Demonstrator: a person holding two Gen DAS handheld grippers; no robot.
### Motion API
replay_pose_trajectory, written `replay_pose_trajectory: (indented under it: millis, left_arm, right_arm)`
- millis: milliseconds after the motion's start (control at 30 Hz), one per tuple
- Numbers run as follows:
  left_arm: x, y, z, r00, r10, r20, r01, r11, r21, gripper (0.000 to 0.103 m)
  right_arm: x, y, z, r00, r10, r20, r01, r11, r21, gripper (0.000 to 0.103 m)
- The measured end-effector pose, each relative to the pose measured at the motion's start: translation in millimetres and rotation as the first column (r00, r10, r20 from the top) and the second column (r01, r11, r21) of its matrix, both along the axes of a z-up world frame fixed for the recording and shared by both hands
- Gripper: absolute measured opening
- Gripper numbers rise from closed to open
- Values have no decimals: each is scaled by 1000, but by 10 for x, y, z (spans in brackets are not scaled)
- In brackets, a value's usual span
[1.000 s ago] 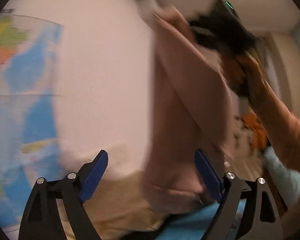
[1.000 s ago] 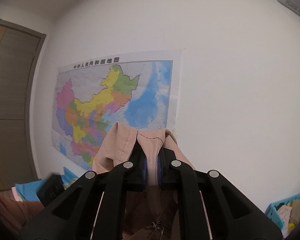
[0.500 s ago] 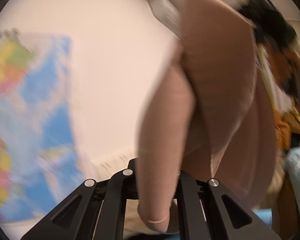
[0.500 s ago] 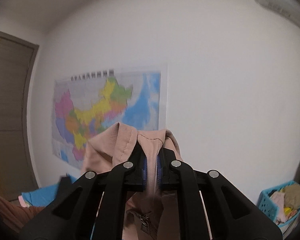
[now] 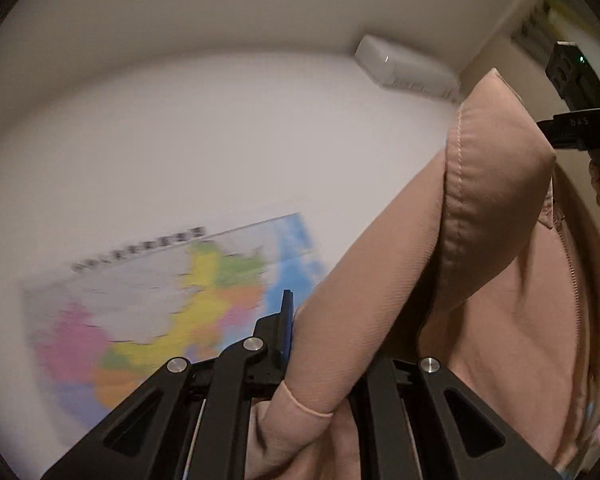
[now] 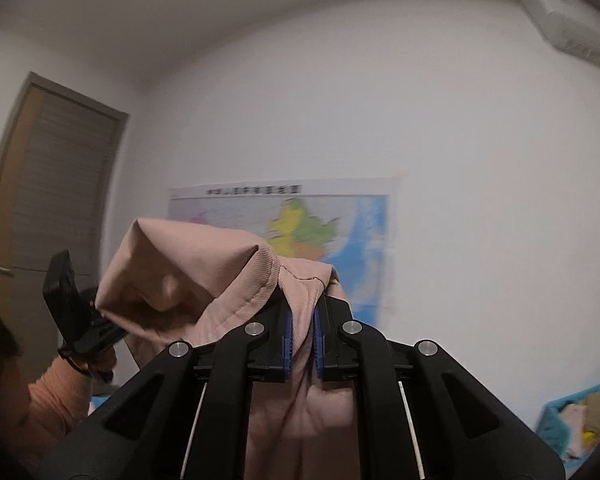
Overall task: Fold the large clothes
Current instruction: 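Lift the pink jacket up off the pile with both grippers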
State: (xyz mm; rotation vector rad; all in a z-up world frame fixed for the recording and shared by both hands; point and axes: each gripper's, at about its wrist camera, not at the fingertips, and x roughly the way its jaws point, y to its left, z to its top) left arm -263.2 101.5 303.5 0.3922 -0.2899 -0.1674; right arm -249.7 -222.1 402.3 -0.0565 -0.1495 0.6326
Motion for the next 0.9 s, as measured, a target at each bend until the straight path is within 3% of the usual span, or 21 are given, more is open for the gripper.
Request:
replay_pose_trajectory:
  millis: [133, 267, 333, 467, 500, 600, 700, 767, 900]
  left_arm:
    - [-290, 224, 1, 994, 110, -17, -109, 994, 14, 9]
    - [170, 408, -322, 967, 198, -159, -196, 980, 26, 9]
    - [695, 555, -570, 922, 260, -285, -261, 965, 37, 9]
    - [1561, 868, -1294, 807, 320, -496, -332, 941, 66, 9]
    - [1843, 944, -1537, 766, 339, -547, -354, 932, 82, 9]
    - [2355, 1129, -2003, 681, 346, -645, -387, 918, 85, 8]
    - [2860, 1305, -2437, 589, 330, -737, -397, 913, 92, 8]
    - [3109, 1433, -2603, 547, 328, -770, -405, 909, 99, 8]
    - [3359, 1561, -2807, 514, 285, -809, -407, 911, 62, 8]
  right_arm:
    - [193, 249, -125, 995, 97, -30, -97, 995, 16, 8]
    - [819, 680, -409, 975, 152, -159, -149, 988, 30, 8]
    - [1272, 940, -643, 956, 151, -251, -147, 989, 33, 8]
    - [2300, 1480, -1294, 897, 110, -428, -123, 992, -1, 8]
    - [2491, 1580, -1427, 884, 88, -459, -108, 994, -16, 8]
    - [3242, 1939, -2104, 791, 17, -611, -75, 995, -69, 8]
    - [3648, 2135, -2689, 725, -49, -687, -60, 989, -134, 8]
    - [3862, 2201, -2934, 687, -63, -724, -56, 989, -139, 8]
    - [4159, 2303, -3131, 646, -57, -762, -54, 991, -120, 8]
